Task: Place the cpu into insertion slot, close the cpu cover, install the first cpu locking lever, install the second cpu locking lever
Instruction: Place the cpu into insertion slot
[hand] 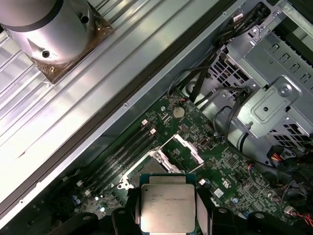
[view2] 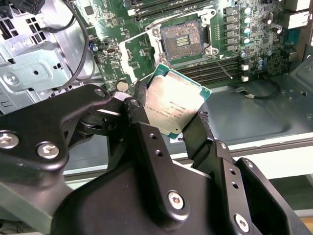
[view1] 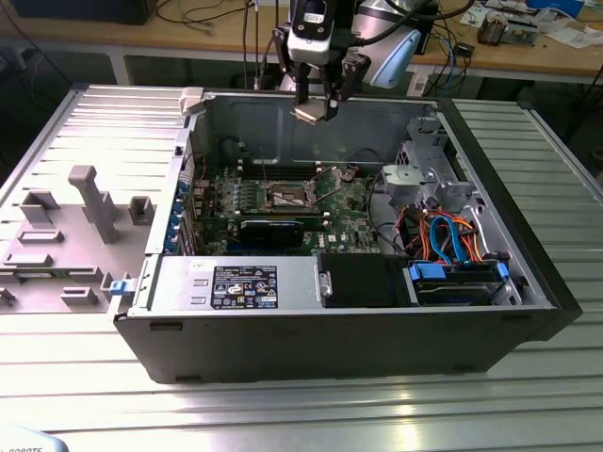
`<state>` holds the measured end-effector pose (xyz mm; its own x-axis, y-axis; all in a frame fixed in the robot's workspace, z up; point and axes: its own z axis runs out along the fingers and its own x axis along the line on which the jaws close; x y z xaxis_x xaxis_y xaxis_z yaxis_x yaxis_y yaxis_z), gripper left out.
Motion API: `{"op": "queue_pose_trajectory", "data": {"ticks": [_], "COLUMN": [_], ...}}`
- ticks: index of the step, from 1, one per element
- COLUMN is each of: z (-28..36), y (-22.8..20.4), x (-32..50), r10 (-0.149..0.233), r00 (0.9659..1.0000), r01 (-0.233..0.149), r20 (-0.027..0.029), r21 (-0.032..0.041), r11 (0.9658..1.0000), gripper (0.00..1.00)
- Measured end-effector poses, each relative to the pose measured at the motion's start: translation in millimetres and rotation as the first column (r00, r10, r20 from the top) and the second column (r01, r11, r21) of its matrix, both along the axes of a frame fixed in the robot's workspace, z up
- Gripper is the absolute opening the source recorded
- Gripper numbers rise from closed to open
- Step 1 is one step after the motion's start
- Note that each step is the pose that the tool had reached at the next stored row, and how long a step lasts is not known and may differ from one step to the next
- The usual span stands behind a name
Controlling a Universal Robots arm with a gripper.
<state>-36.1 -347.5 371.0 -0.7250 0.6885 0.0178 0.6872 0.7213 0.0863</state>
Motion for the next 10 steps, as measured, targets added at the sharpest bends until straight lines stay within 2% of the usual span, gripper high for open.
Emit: {"op": "queue_pose_trajectory", "data": {"ticks": [6,10], "z": [0.0,-0.4], "y": [0.0,0.0], "x": [0.0,0.0], "r10": [-0.025,-0.061], "r00": [0.9997,0.9981], "r01": [0.025,0.061], "r20": [0.0,0.0], "r21": [0.0,0.0001], "r11": [0.9997,0.9981], "gripper": [0.54,0.54]}}
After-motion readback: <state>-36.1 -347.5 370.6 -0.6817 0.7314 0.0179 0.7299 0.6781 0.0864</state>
